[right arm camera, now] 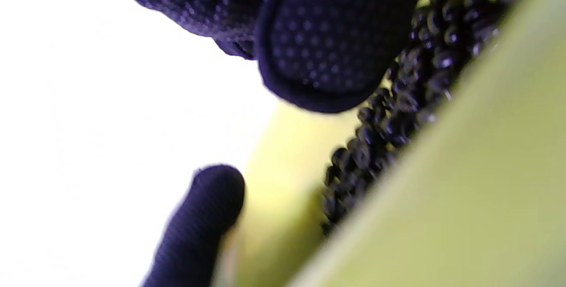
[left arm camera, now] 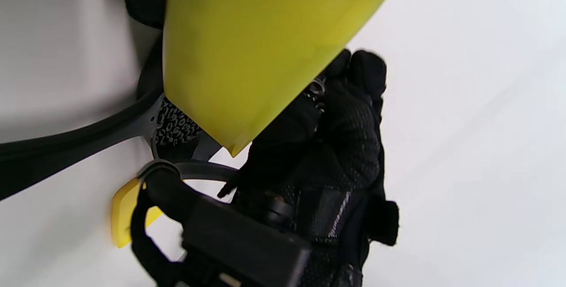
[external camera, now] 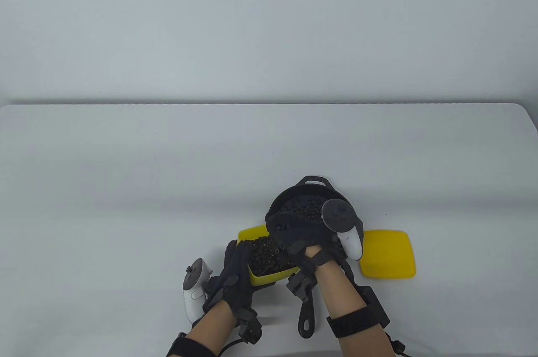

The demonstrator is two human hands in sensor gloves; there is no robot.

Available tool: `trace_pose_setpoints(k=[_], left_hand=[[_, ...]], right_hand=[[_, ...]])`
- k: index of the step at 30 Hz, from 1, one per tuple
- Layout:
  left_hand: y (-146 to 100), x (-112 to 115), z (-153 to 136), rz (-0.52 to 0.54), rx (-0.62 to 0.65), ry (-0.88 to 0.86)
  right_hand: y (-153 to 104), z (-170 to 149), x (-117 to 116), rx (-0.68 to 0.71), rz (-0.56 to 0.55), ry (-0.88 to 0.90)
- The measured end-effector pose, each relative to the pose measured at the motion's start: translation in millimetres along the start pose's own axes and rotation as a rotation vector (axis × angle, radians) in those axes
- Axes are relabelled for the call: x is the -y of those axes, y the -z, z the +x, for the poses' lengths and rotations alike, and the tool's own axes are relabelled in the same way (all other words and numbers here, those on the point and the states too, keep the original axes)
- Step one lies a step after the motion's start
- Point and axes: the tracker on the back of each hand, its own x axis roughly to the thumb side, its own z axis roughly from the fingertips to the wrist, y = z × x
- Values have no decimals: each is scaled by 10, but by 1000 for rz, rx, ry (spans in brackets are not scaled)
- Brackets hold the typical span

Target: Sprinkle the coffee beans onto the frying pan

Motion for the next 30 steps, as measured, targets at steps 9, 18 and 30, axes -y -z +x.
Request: trace_pose_setpoints(k=[9,18,30], left_hand=[[-20,-110,94,58,61,-47],[-56,-251,162,121,114,-62],[-41,-227,140,106,107,-49]], right_hand=[[-90,-216,505,-25,-206,192],[-35,-463,501,-215,-218,-131],[-73,-424,499,-30,-128,77]])
